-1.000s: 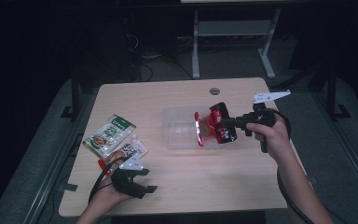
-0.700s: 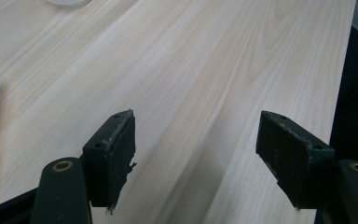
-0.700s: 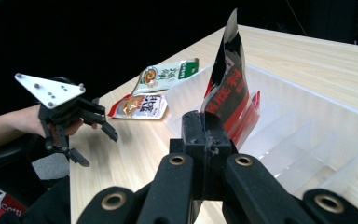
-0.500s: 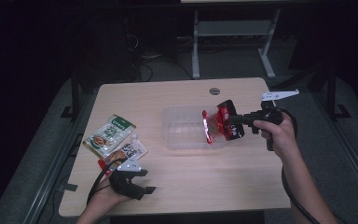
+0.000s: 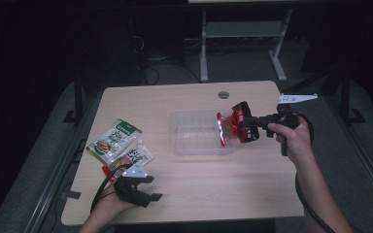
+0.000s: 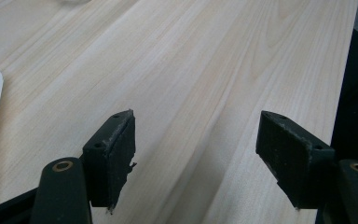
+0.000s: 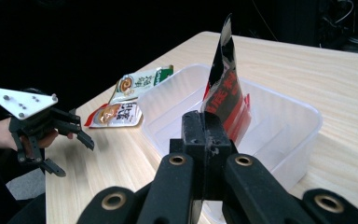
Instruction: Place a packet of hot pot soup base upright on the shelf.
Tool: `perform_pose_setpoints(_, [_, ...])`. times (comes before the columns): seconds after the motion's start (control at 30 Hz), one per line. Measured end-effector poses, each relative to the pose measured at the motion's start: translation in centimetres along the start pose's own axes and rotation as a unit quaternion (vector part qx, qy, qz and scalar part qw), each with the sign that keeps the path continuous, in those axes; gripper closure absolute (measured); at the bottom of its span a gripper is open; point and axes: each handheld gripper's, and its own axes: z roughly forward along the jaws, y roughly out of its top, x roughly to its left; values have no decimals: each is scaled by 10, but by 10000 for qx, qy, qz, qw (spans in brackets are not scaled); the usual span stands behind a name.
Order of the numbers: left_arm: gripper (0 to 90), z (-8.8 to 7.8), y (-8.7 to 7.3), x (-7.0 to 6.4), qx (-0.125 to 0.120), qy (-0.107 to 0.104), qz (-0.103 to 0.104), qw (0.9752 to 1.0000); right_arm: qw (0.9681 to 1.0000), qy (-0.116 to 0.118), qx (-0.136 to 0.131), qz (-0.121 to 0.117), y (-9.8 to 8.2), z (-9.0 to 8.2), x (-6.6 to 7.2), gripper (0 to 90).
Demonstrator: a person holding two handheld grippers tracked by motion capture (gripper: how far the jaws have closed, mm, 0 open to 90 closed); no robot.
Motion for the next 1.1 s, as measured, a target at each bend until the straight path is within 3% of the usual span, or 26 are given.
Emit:
perform_pose_setpoints(0.6, [281,3,0,-1,77,-70,35,9999,9999,-6,99,-43,-1,15,3,900])
perform_pose_setpoints(1.1, [281,4,-1,-2,89,-107,8,9999,9993,19,379,-27,-7,37,1,900])
